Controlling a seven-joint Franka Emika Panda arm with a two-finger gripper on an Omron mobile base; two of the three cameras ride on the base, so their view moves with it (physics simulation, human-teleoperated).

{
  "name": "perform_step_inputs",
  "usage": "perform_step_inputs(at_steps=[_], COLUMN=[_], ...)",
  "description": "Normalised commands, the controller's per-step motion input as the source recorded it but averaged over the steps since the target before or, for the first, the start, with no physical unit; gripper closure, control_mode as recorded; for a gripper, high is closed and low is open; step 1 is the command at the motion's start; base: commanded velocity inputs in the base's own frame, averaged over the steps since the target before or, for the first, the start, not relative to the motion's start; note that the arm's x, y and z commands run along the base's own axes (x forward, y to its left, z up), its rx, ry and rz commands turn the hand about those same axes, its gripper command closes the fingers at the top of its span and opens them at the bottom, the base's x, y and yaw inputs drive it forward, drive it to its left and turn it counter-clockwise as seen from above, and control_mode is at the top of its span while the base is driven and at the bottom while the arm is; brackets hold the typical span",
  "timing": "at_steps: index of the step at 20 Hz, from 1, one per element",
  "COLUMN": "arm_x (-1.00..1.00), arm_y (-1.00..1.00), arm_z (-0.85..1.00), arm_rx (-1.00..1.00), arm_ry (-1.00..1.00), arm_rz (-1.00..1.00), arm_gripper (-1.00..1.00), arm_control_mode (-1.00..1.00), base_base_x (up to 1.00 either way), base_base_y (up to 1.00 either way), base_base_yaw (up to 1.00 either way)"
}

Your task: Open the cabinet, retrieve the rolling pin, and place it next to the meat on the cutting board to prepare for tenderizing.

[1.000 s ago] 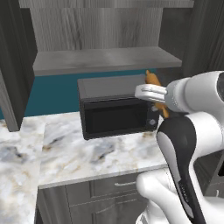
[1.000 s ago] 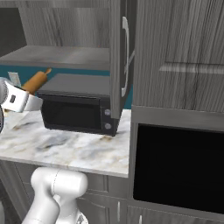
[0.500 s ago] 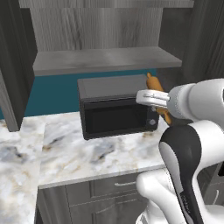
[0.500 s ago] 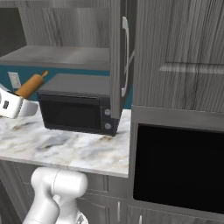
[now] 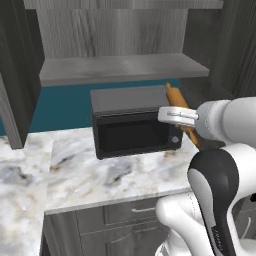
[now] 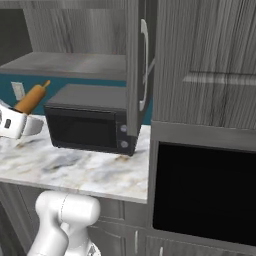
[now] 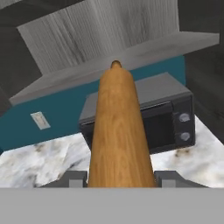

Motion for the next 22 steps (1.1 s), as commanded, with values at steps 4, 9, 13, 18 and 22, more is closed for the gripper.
perform_step_inputs(at_steps=[4, 9, 13, 18, 22], arm_x=[0.00, 0.00, 0.00, 0.00, 0.00], arm_y=[0.00, 0.00, 0.00, 0.00, 0.00], arm_z=[0.00, 0.00, 0.00, 0.00, 0.00], arm_rx=[0.00, 0.00, 0.00, 0.00, 0.00], arm_ry=[0.00, 0.00, 0.00, 0.00, 0.00], arm_rz=[0.00, 0.00, 0.00, 0.00, 0.00], arm_gripper=[1.00, 1.00, 1.00, 1.00, 1.00], arm_control_mode=[1.00, 1.00, 1.00, 1.00, 1.00], base_base_x=[-0.40, -0.54, -0.59, -0.70, -0.75], base_base_y=[0.00, 0.00, -0.07, -0.05, 0.00], base_base_yaw=[0.28, 0.33, 0.28, 0.26, 0.26])
